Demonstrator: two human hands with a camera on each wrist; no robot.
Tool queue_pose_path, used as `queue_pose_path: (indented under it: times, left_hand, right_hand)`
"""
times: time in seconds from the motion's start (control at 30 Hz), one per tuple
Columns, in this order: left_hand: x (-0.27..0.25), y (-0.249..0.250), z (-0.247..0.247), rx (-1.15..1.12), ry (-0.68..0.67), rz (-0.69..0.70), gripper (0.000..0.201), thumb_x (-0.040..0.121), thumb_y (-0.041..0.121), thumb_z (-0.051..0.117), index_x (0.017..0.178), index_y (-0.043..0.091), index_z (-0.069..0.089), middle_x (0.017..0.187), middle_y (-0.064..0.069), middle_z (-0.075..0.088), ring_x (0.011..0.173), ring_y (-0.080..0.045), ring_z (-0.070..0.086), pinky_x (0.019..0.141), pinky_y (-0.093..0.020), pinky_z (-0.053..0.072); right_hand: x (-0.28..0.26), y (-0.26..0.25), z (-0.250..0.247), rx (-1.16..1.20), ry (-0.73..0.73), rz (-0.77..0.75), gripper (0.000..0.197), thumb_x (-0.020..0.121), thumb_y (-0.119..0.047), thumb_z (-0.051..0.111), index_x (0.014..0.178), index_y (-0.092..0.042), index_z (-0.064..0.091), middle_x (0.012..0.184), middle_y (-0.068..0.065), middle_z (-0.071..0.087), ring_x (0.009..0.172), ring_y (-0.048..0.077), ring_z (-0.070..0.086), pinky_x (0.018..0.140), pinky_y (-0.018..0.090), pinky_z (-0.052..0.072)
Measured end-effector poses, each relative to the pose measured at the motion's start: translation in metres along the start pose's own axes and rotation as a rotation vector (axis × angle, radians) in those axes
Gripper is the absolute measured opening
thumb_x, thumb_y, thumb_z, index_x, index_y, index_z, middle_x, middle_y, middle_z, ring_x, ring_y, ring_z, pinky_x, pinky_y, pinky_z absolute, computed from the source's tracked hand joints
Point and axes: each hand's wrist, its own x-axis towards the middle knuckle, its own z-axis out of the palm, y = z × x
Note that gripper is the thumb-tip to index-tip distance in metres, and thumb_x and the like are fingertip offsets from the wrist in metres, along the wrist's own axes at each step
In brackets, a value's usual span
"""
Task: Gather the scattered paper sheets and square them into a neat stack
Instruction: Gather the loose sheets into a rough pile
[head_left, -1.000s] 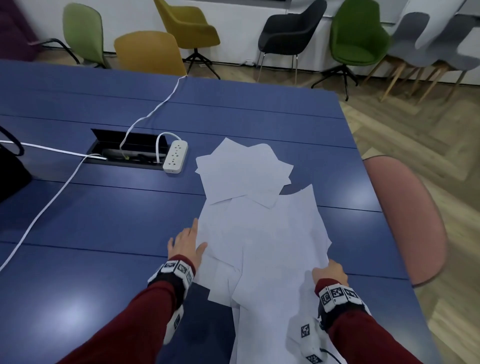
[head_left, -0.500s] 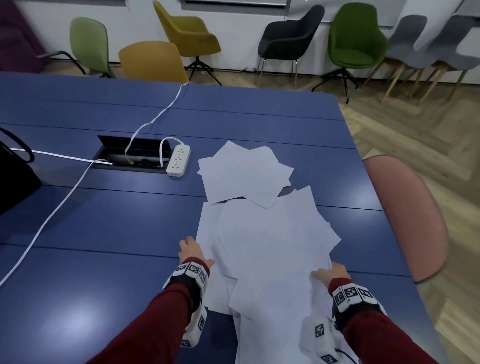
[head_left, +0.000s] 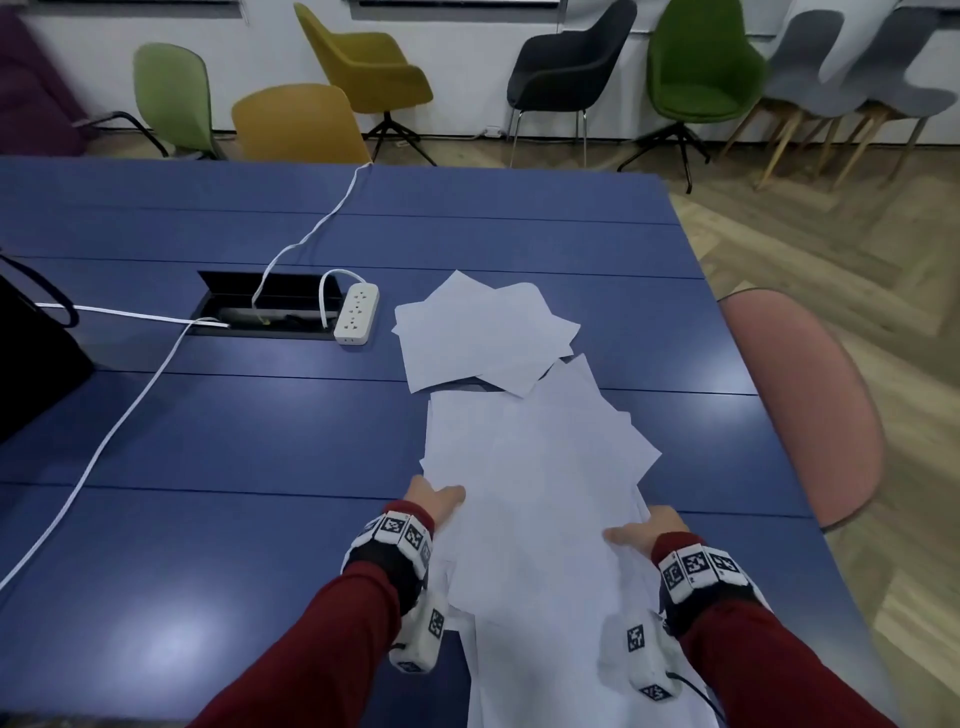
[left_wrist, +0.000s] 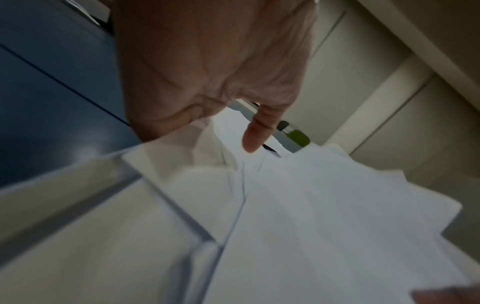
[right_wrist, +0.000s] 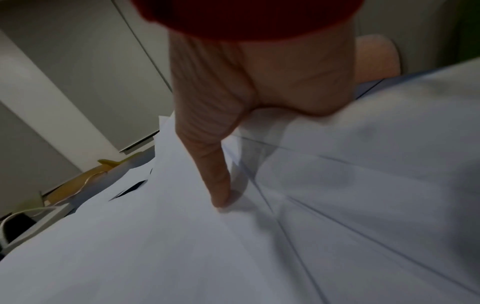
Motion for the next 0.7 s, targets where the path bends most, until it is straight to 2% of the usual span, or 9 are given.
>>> queue_pose_path:
  times: [0.1,0.23,0.3,0.37,0.4,0.47,0.57,0.63,0.7]
  left_hand:
    - [-0.014,-0.006,0.008,0.016,-0.009,0.128,0.096,0.049,0.047,0.079,0.13,0.011,0.041,0.129,-0.001,0.055,0.118,-0.022,0.056,0.104,-0.033,0.044]
    - [-0.031,-0.012,0.011,0.046,0.002,0.209,0.085,0.063,0.02,0.078,0.135,0.016,0.032,0.131,-0.004,0.053,0.121,-0.023,0.053,0.103,-0.029,0.042]
    - [-0.038,-0.011,0.013,0.059,0.037,0.226,0.087,0.062,0.021,0.075,0.135,0.021,0.027,0.128,0.0,0.051,0.12,-0.024,0.053,0.104,-0.031,0.042]
    - [-0.041,-0.013,0.015,0.074,0.053,0.231,0.088,0.06,0.024,0.073,0.134,0.027,0.024,0.124,0.0,0.053,0.117,-0.026,0.055,0.102,-0.035,0.045]
    - [-0.043,-0.014,0.016,0.066,0.043,0.218,0.087,0.061,0.023,0.072,0.133,0.028,0.023,0.121,0.0,0.055,0.114,-0.026,0.056,0.1,-0.035,0.046]
    - [-0.046,-0.014,0.015,0.046,0.02,0.201,0.085,0.063,0.023,0.073,0.133,0.028,0.025,0.117,0.001,0.057,0.108,-0.023,0.057,0.097,-0.033,0.047]
    - [-0.048,-0.013,0.014,0.078,0.015,0.222,0.095,0.059,0.029,0.079,0.134,0.031,0.022,0.122,0.0,0.057,0.111,-0.025,0.057,0.099,-0.035,0.046]
    - [-0.052,-0.01,0.016,0.11,0.009,0.228,0.095,0.058,0.03,0.079,0.134,0.033,0.022,0.123,-0.001,0.058,0.114,-0.027,0.057,0.101,-0.038,0.046]
    - [-0.053,-0.01,0.019,0.103,0.001,0.218,0.092,0.061,0.026,0.077,0.134,0.033,0.022,0.121,-0.001,0.058,0.112,-0.026,0.057,0.099,-0.035,0.047]
  right_hand:
    - [-0.001,-0.001,0.006,-0.092,0.063,-0.065,0.061,0.046,-0.034,0.077,0.1,-0.009,0.063,0.093,0.008,0.07,0.084,0.026,0.066,0.071,0.028,0.053]
    - [-0.011,-0.001,0.01,-0.182,0.102,-0.133,0.047,0.059,-0.025,0.077,0.099,-0.006,0.061,0.092,0.008,0.065,0.081,0.026,0.061,0.068,0.026,0.048]
    - [-0.016,0.002,0.012,-0.243,0.149,-0.184,0.044,0.065,-0.023,0.075,0.104,-0.007,0.063,0.105,0.011,0.06,0.091,0.029,0.062,0.073,0.028,0.048]
    - [-0.02,0.007,0.014,-0.272,0.199,-0.221,0.056,0.068,-0.023,0.076,0.12,-0.011,0.056,0.121,0.012,0.053,0.109,0.031,0.057,0.081,0.03,0.045]
    - [-0.021,0.01,0.015,-0.241,0.212,-0.219,0.064,0.068,-0.024,0.077,0.126,-0.012,0.051,0.124,0.011,0.052,0.113,0.031,0.055,0.084,0.033,0.045]
    - [-0.022,0.01,0.013,-0.18,0.222,-0.201,0.068,0.065,-0.024,0.079,0.125,-0.012,0.049,0.122,0.011,0.057,0.115,0.031,0.054,0.088,0.036,0.046]
    - [-0.018,0.009,0.009,-0.145,0.168,-0.098,0.056,0.064,-0.028,0.079,0.112,-0.009,0.056,0.116,0.012,0.062,0.112,0.032,0.056,0.086,0.036,0.048]
    - [-0.015,0.012,0.009,-0.087,0.136,-0.049,0.05,0.064,-0.025,0.079,0.108,-0.008,0.061,0.114,0.013,0.064,0.11,0.031,0.058,0.088,0.035,0.049]
    - [-0.011,0.017,0.009,-0.048,0.108,0.009,0.047,0.066,-0.019,0.079,0.108,-0.005,0.064,0.113,0.013,0.065,0.109,0.03,0.06,0.087,0.031,0.049]
